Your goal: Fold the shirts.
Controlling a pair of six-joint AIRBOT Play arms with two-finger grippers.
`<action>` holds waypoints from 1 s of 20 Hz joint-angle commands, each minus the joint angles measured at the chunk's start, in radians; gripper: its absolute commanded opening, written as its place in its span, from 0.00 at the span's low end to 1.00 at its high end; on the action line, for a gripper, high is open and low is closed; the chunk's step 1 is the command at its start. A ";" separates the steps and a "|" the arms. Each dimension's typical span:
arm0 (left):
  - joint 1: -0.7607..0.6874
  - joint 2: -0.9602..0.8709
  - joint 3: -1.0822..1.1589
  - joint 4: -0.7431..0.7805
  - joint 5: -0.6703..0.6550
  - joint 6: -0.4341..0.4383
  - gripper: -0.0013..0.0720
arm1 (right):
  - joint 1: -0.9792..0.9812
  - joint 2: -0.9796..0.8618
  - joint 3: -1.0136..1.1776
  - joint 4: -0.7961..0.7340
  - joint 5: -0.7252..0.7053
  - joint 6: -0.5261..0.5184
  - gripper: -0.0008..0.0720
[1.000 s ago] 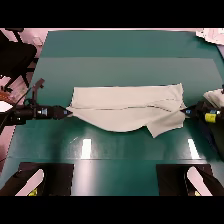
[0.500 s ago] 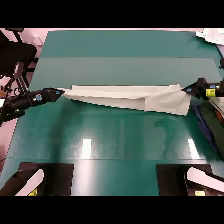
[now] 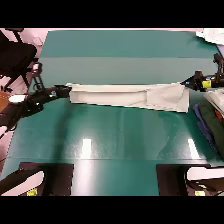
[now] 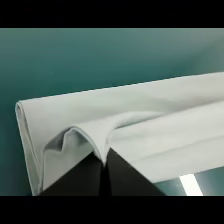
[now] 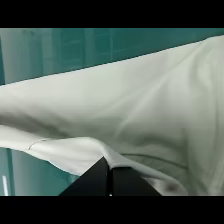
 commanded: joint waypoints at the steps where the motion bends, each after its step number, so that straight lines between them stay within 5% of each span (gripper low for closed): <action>1: -0.082 -0.111 0.043 -0.061 0.160 0.190 0.05 | 0.001 -0.095 0.054 0.001 -0.006 -0.016 0.04; 9: -0.092 -0.195 0.101 -0.058 0.302 0.199 0.05 | 0.002 -0.198 0.092 0.001 -0.032 -0.020 0.05; 10: -0.092 -0.195 0.101 -0.053 0.306 0.199 0.12 | 0.001 -0.198 0.092 0.003 -0.032 -0.023 0.09; 11: -0.092 -0.195 0.102 -0.053 0.307 0.198 0.44 | 0.001 -0.197 0.092 0.002 -0.030 -0.023 0.32; 12: -0.092 -0.195 0.102 -0.053 0.309 0.198 0.64 | 0.001 -0.197 0.092 0.002 -0.030 -0.023 0.55; 16: -0.090 -0.193 0.120 -0.052 0.321 0.198 0.64 | -0.001 -0.156 0.092 0.000 -0.040 -0.039 0.55; 17: -0.090 -0.192 0.142 -0.047 0.299 0.198 0.80 | -0.001 -0.134 0.092 -0.002 -0.040 -0.045 0.55; 20: -0.090 -0.162 0.227 -0.042 0.177 0.198 0.85 | -0.001 -0.047 0.092 -0.058 -0.030 -0.045 0.55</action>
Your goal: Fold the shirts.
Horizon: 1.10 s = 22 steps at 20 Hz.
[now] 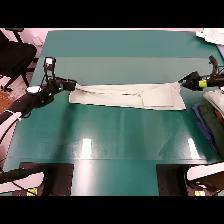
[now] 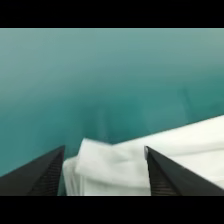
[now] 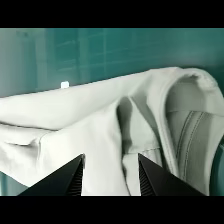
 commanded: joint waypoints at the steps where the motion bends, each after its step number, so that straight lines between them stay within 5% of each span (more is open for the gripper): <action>1: 0.001 0.043 0.085 0.027 -0.153 -0.002 0.84 | -0.001 0.101 0.000 -0.084 0.008 -0.006 0.55; 2: 0.000 0.067 0.119 0.084 -0.256 -0.021 0.83 | -0.001 0.140 0.000 -0.123 0.008 -0.005 0.55; 5: -0.016 0.073 0.206 0.342 -0.557 -0.277 0.32 | -0.001 0.238 0.000 -0.153 0.055 -0.001 0.55; 6: -0.032 0.073 0.208 0.399 -0.576 -0.367 0.06 | 0.000 0.258 0.000 -0.154 0.080 0.002 0.55; 10: -0.079 0.007 0.208 0.437 -0.613 -0.626 0.05 | -0.001 0.264 -0.022 -0.154 0.104 0.043 0.56; 12: -0.136 -0.053 0.208 0.435 -0.616 -0.631 0.05 | -0.001 0.263 -0.071 -0.154 0.093 0.042 0.78; 22: -0.349 -0.343 0.344 0.442 -0.488 -0.810 0.05 | -0.009 0.061 -0.010 -0.179 0.109 0.024 0.84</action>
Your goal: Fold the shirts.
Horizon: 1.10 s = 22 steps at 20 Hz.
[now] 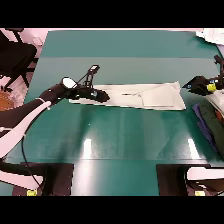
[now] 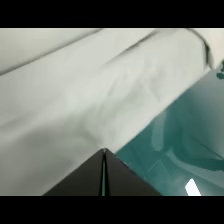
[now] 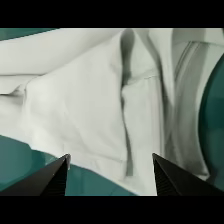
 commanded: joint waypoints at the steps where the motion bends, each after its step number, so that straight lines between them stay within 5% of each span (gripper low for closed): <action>1: -0.034 -0.073 0.041 0.006 0.036 -0.078 0.05 | 0.004 -0.097 0.073 -0.002 0.008 -0.001 0.84; 14: -0.091 -0.087 0.186 0.018 0.027 -0.116 0.05 | 0.038 -0.213 0.143 -0.006 -0.016 0.007 0.84; 22: -0.158 -0.197 0.229 0.129 0.009 -0.265 0.05 | 0.039 -0.213 0.143 -0.154 -0.008 0.060 0.95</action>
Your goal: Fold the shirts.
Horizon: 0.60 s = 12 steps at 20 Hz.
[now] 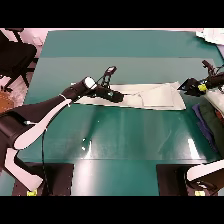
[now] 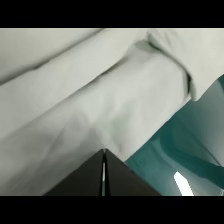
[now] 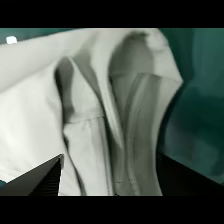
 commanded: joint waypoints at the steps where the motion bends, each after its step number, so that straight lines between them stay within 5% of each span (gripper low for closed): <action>1: -0.020 -0.039 0.011 0.024 -0.005 -0.044 0.05 | 0.000 -0.001 0.001 -0.058 0.003 0.018 0.96; 12: -0.038 -0.071 0.011 0.028 0.036 -0.065 0.05 | 0.025 -0.068 0.001 -0.055 0.022 0.018 0.96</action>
